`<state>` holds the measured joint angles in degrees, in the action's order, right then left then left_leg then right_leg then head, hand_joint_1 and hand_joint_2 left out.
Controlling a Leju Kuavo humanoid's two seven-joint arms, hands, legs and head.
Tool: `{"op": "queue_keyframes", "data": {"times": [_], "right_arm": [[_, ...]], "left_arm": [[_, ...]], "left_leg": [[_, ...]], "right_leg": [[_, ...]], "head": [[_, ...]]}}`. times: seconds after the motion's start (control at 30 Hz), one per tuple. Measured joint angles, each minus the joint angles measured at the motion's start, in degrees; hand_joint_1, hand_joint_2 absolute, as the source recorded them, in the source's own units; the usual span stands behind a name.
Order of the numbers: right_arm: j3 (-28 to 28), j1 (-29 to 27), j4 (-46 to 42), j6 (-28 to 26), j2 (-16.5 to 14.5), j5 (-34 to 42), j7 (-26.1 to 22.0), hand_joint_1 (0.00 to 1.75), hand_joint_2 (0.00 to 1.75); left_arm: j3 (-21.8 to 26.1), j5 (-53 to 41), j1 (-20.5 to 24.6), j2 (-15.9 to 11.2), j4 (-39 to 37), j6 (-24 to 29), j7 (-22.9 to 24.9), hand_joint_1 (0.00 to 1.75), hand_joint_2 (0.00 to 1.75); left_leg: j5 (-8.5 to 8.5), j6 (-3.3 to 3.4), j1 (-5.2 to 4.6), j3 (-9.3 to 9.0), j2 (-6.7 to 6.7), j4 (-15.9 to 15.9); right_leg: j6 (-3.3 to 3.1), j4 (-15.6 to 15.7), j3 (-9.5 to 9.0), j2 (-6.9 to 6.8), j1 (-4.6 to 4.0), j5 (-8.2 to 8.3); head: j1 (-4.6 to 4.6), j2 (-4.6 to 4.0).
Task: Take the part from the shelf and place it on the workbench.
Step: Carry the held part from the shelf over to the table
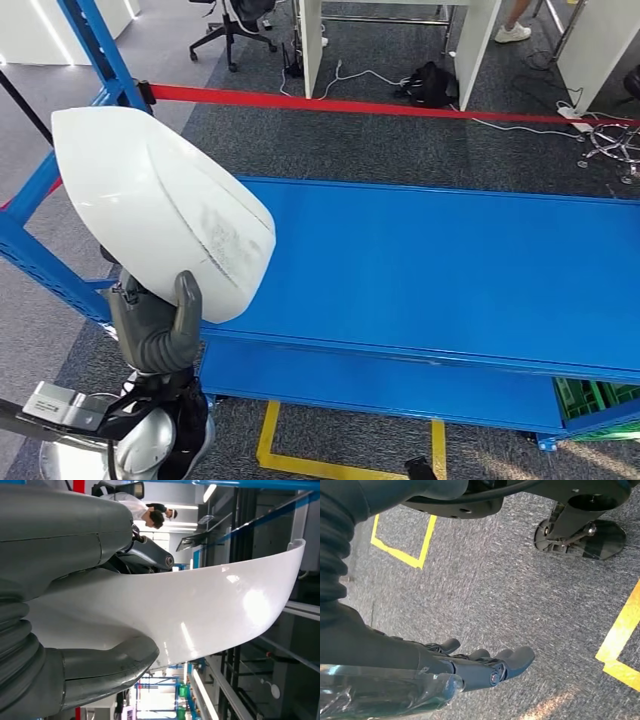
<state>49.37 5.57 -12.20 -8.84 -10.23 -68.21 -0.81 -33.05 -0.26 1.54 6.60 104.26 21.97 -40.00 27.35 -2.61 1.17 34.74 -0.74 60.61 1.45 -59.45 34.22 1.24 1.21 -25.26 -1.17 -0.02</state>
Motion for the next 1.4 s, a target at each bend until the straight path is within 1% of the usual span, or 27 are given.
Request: {"op": "queue_keyframes", "data": {"times": [0.1,0.13,0.17,0.2,0.27,0.33,0.4,0.47,0.53,0.6,0.63,0.67,0.7,0.77,0.8,0.83,0.93,1.0,1.03,1.1,1.13,1.17,1.2,1.27,1.3,1.33,1.4], "right_arm": [[-0.2,0.1,0.0,-1.5,0.0,-0.8,4.0,0.0,1.75],[-0.2,0.1,0.0,-2.1,0.0,-1.0,5.8,0.0,1.75],[-0.2,0.0,0.0,-2.5,0.0,-1.1,7.1,0.0,1.75],[-0.2,0.0,0.0,-2.7,0.0,-1.2,7.9,0.0,1.75],[-0.4,-0.1,0.0,-2.8,0.0,-1.5,9.0,0.0,1.75],[-0.6,-0.1,0.0,-2.7,0.0,-2.1,11.4,0.0,1.75],[-0.7,-0.1,0.0,-2.7,0.0,-2.3,15.4,0.0,1.75],[-0.7,-0.2,0.0,-2.7,0.0,-2.5,19.5,0.0,1.75],[-0.7,-0.4,0.0,-2.4,0.0,-3.3,21.9,0.0,1.75],[-1.0,-0.5,0.0,-2.0,0.0,-4.3,22.6,0.0,1.75],[-1.2,-0.6,0.0,-1.8,0.0,-4.6,22.8,0.0,1.75],[-1.3,-0.7,0.0,-1.6,0.0,-4.7,23.0,0.0,1.75],[-1.3,-0.7,0.0,-1.5,0.0,-4.8,23.3,0.0,1.75],[-1.4,-0.7,0.0,-1.3,0.0,-4.9,23.6,0.0,1.75],[-1.4,-0.7,0.0,-1.2,0.0,-4.9,23.7,0.0,1.75],[-1.5,-0.7,0.0,-1.2,0.0,-4.9,23.7,0.0,1.75],[-1.5,-0.7,0.0,-1.1,0.0,-4.9,23.8,0.0,1.75],[-1.5,-0.8,0.0,-1.1,0.0,-4.9,23.9,0.0,1.75],[-1.5,-0.7,0.0,-1.0,0.0,-4.9,23.9,0.0,1.75],[-1.5,-0.8,0.0,-1.0,0.0,-4.8,24.1,0.0,1.75],[-1.5,-0.8,0.0,-0.9,0.0,-4.7,24.2,0.0,1.75],[-1.5,-0.8,0.0,-0.9,0.0,-4.7,24.4,0.0,1.75],[-1.5,-0.9,0.0,-0.9,0.0,-4.6,24.5,0.0,1.75],[-1.4,-0.9,0.0,-0.9,0.0,-4.6,24.6,0.0,1.75],[-1.4,-0.9,0.0,-0.9,0.0,-4.5,24.7,0.0,1.75],[-1.4,-0.8,0.0,-0.9,0.0,-4.5,24.7,0.0,1.75],[-1.4,-0.8,0.0,-0.8,0.0,-4.4,24.7,0.0,1.75]], "left_arm": [[0.0,-0.3,0.0,-0.2,0.0,-0.2,0.0,1.75,1.75],[-0.1,-0.3,0.0,-0.2,-0.1,-0.3,0.0,1.75,1.75],[-0.1,-0.3,0.0,-0.3,-0.2,-0.3,0.0,1.75,1.75],[-0.1,-0.2,0.1,-0.3,-0.2,-0.4,0.0,1.75,1.75],[-0.2,0.2,0.4,-0.3,-0.3,-0.8,0.1,1.75,1.75],[-0.5,1.2,0.9,-0.3,-0.5,-2.1,0.5,1.75,1.75],[-0.7,2.4,1.2,-0.2,-0.9,-3.9,1.4,1.75,1.75],[-0.9,3.4,1.6,0.0,-1.3,-5.4,2.2,1.75,1.75],[-1.1,3.9,2.2,0.4,-1.7,-6.3,2.7,1.75,1.75],[-1.2,4.1,2.4,0.6,-2.1,-6.6,2.9,1.75,1.75],[-1.2,4.3,2.4,0.6,-2.3,-6.9,2.9,1.75,1.75],[-1.2,4.6,2.4,0.6,-2.5,-7.1,2.9,1.75,1.75],[-1.1,4.9,2.4,0.6,-2.6,-7.4,3.0,1.75,1.75],[-1.1,5.3,2.4,0.6,-2.7,-7.9,3.0,1.75,1.75],[-1.1,5.4,2.5,0.6,-2.7,-7.9,3.0,1.75,1.75],[-1.1,5.5,2.5,0.6,-2.7,-8.0,3.0,1.75,1.75],[-1.1,5.5,2.5,0.7,-2.8,-8.1,3.0,1.75,1.75],[-1.1,5.6,2.5,0.7,-2.8,-8.6,3.0,1.75,1.75],[-1.1,5.8,2.5,0.7,-2.8,-9.1,3.0,1.75,1.75],[-1.0,6.6,2.3,0.7,-2.8,-10.1,3.0,1.75,1.75],[-1.0,7.0,2.2,0.6,-2.8,-10.5,3.1,1.75,1.75],[-0.9,7.2,2.1,0.6,-2.8,-10.7,3.1,1.75,1.75],[-0.9,7.3,2.0,0.6,-2.8,-10.8,3.1,1.75,1.75],[-0.8,7.4,2.0,0.7,-2.8,-10.9,3.1,1.75,1.75],[-0.8,7.4,2.0,0.7,-2.8,-11.0,3.1,1.75,1.75],[-0.8,7.4,2.1,0.8,-2.8,-11.1,3.1,1.75,1.75],[-0.7,7.4,2.0,0.9,-2.8,-11.6,3.2,1.75,1.75]], "left_leg": [[4.85,0.0,-0.15,5.52,0.12,11.1],[5.09,0.13,-0.17,6.68,0.12,13.2],[4.21,0.34,-0.2,6.82,0.12,13.1],[2.4,0.6,-0.25,5.85,0.12,10.9],[-1.43,1.2,-0.42,2.19,0.16,3.4],[-2.6,1.48,-0.58,-0.13,0.14,-1.5],[-2.34,1.74,-0.65,-0.37,0.03,-2.4],[-2.51,2.36,-0.5,-0.48,0.01,-2.7],[-2.58,2.85,-0.37,-0.58,0.09,-2.8],[-2.51,3.09,-0.51,-0.59,0.2,-2.8],[-2.47,3.14,-0.57,-0.62,0.23,-2.8],[-2.44,3.16,-0.61,-0.7,0.22,-2.8],[-2.38,3.15,-0.61,-0.84,0.17,-2.8],[-2.14,2.89,-0.67,-1.22,0.07,-2.7],[-2.03,2.66,-0.77,-1.31,0.02,-2.6],[-2.0,2.38,-0.88,-1.35,-0.02,-2.6],[-2.08,1.49,-0.83,-1.35,-0.07,-2.8],[-0.67,0.89,-0.77,-0.59,0.01,-1.1],[0.87,0.64,-0.75,0.59,0.05,1.5],[4.38,0.34,-0.71,4.3,0.09,9.1],[5.25,0.29,-0.7,5.82,0.09,12.2],[5.04,0.31,-0.7,6.49,0.09,13.4],[3.72,0.39,-0.69,6.05,0.1,12.3],[-0.22,0.62,-0.68,2.63,0.2,5.3],[-1.48,0.8,-0.68,0.82,0.22,1.6],[-2.14,1.02,-0.7,-0.4,0.24,-1.0],[-2.07,1.64,-0.83,-0.95,0.13,-2.6]], "right_leg": [[-0.52,0.0,-0.03,-0.22,-0.2,-0.08],[-0.58,0.0,-0.07,-0.25,-0.29,-0.11],[-0.6,0.0,-0.12,-0.24,-0.37,-0.14],[-0.6,0.0,-0.21,-0.22,-0.43,-0.17],[-0.39,-0.1,-0.32,-0.13,-0.62,-0.3],[0.12,-0.1,-0.21,-0.08,-0.82,-0.41],[0.83,0.2,-0.22,-0.12,-0.78,-0.34],[1.5,-0.4,0.08,-0.29,-0.68,-0.97],[1.94,-5.3,2.44,-0.54,-0.66,-3.76],[2.14,-13.0,6.21,-0.66,-0.66,-7.06],[2.18,-15.4,7.45,-0.66,-0.67,-7.57],[2.18,-15.6,7.65,-0.67,-0.67,-6.93],[2.14,-13.5,6.71,-0.67,-0.65,-5.29],[2.09,-5.5,2.74,-0.68,-0.62,-1.45],[1.91,-2.3,1.09,-0.6,-0.61,-0.34],[1.68,-0.5,0.12,-0.52,-0.64,0.1],[0.51,0.2,-0.09,-0.37,-0.78,0.17],[-0.19,0.4,-0.16,-0.44,-0.61,0.33],[-0.42,0.5,-0.18,-0.49,-0.51,0.38],[-0.65,0.5,-0.13,-0.6,-0.51,0.35],[-0.68,0.5,-0.13,-0.64,-0.53,0.34],[-0.69,0.5,-0.14,-0.66,-0.53,0.32],[-0.67,0.5,-0.19,-0.66,-0.52,0.31],[-0.47,0.5,-0.33,-0.61,-0.52,0.26],[-0.23,0.4,-0.31,-0.56,-0.62,0.19],[0.09,0.3,-0.25,-0.52,-0.73,0.18],[0.78,0.5,-0.15,-0.52,-0.86,0.3]], "head": [[0.11,0.0],[0.11,0.0],[0.11,0.0],[0.12,-0.01],[0.15,-0.01],[0.13,-0.01],[0.1,-0.01],[-0.01,0.0],[-0.3,0.01],[-0.45,0.0],[-0.44,0.0],[-0.45,-0.01],[-0.44,0.0],[-0.47,0.0],[-0.43,0.0],[-0.39,-0.01],[-0.36,-0.01],[-0.1,-0.01],[0.06,-0.01],[0.28,-0.01],[0.28,-0.01],[0.29,-0.01],[0.29,-0.01],[0.3,-0.01],[0.33,-0.01],[0.31,-0.01],[0.29,-0.01]]}}
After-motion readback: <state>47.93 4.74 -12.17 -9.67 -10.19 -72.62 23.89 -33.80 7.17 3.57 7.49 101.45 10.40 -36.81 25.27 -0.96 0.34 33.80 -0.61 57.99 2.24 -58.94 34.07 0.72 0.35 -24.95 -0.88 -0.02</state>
